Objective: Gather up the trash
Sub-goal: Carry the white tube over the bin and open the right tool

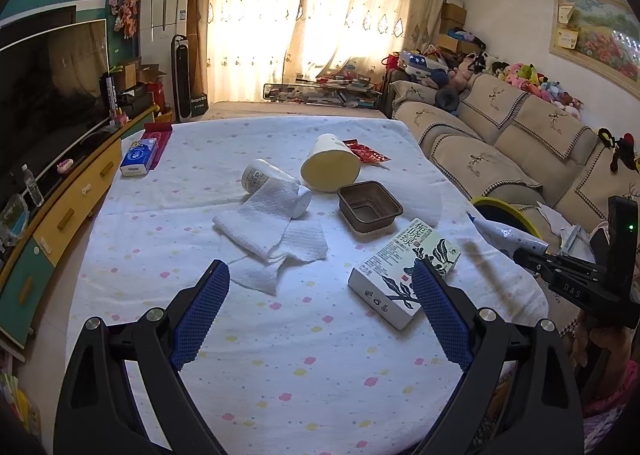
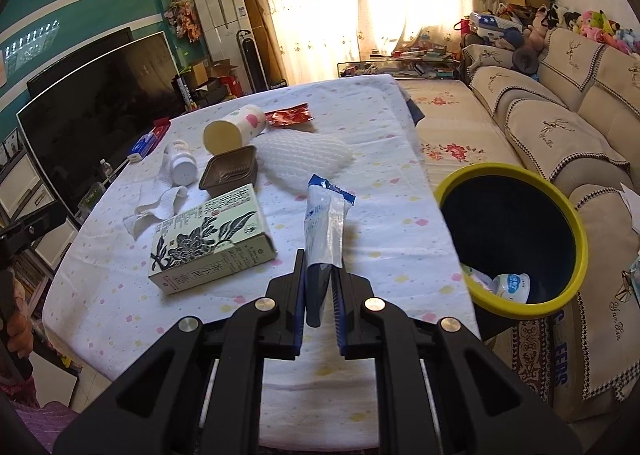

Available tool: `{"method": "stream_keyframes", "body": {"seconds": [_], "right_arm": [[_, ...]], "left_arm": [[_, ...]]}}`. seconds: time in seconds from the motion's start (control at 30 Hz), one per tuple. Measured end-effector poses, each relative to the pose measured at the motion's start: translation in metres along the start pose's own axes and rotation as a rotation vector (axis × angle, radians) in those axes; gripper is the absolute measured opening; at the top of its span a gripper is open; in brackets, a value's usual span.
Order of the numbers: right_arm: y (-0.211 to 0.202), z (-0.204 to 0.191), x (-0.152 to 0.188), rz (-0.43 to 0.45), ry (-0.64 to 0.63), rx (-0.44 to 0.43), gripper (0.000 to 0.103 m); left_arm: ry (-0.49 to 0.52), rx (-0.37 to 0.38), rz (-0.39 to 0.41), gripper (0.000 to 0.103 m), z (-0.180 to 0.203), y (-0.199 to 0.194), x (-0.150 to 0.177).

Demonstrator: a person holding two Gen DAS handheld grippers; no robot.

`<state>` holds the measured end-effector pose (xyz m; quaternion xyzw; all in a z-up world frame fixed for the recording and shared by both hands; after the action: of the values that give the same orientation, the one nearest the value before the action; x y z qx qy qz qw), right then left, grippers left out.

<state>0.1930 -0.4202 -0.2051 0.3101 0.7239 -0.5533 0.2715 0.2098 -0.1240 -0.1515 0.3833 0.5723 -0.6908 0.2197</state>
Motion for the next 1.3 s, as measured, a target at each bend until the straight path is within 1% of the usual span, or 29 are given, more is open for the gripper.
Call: {"method": "stream_keyframes", "body": {"seconds": [0.13,0.33,0.5,0.6,0.7,0.73,0.8,0.93,1.1,1.23,1.3], "right_arm": [[-0.004,0.027,-0.006,0.019,0.036,0.052,0.012],[-0.007,0.094,-0.015,0.043,0.126,0.179,0.012],[0.004,0.148,-0.017,0.024,0.190,0.277,0.013],[0.014,0.173,-0.016,0.010,0.218,0.315,0.018],[0.022,0.193,-0.016,0.000,0.232,0.352,0.031],[0.023,0.198,-0.016,0.000,0.238,0.362,0.036],[0.022,0.204,-0.015,0.006,0.247,0.370,0.036],[0.018,0.204,-0.011,0.015,0.261,0.366,0.043],[0.021,0.199,-0.002,-0.002,0.267,0.363,0.043],[0.027,0.195,0.003,-0.019,0.265,0.353,0.043],[0.030,0.191,0.005,-0.026,0.260,0.348,0.043]], "left_arm": [[0.007,0.005,-0.008,0.091,0.004,0.004,0.001],[0.009,0.018,-0.034,0.091,0.009,0.017,0.004],[0.010,0.030,-0.058,0.091,0.013,0.028,0.006],[0.013,0.037,-0.067,0.091,0.017,0.033,0.007],[0.023,0.051,-0.075,0.091,0.023,0.038,0.008],[0.026,0.056,-0.076,0.091,0.025,0.040,0.008],[0.033,0.065,-0.078,0.091,0.029,0.042,0.008],[0.050,0.119,-0.093,0.091,0.041,0.049,0.009],[0.102,0.190,-0.126,0.091,0.058,0.062,0.015],[0.101,0.288,-0.174,0.091,0.070,0.076,0.020],[0.102,0.310,-0.189,0.091,0.072,0.082,0.020]]}}
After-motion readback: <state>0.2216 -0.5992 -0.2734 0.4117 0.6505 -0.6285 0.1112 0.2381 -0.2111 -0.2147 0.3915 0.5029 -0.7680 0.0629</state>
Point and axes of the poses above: each gripper's, at about its wrist camera, not at the fingertips, and y roughly the way its jaws point, z to its right, x to its underside, the point moved 10 cm from there along y, roughly the way its jaws point, and after that the axes turned 5 degrees about -x, right-handed, at the moved point
